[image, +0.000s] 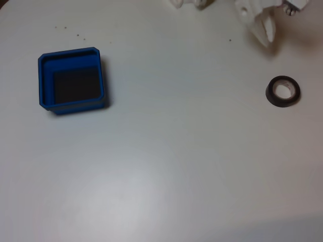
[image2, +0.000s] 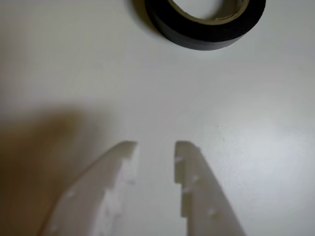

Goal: Pick the black tape roll and drop it in the blue box

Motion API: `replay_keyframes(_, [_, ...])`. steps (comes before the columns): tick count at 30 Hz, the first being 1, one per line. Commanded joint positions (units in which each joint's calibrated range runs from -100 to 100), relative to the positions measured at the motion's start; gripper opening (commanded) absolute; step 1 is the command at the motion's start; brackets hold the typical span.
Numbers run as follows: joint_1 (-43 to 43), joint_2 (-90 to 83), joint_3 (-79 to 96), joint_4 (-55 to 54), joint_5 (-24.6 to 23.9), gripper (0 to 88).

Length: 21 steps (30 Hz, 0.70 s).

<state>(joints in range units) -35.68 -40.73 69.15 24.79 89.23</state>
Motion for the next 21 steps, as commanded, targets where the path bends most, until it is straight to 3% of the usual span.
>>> replay_keyframes(1, [0.8,9.2,-9.6,0.5,-0.1,0.9])
replay_keyframes(9, [8.7,24.6,-30.7,20.5,-0.4,0.9])
replay_keyframes(14, [10.0,30.0,-44.4,33.2,-3.4,0.9])
replay_keyframes(21, [10.0,37.7,-53.6,36.3,-7.9,0.9])
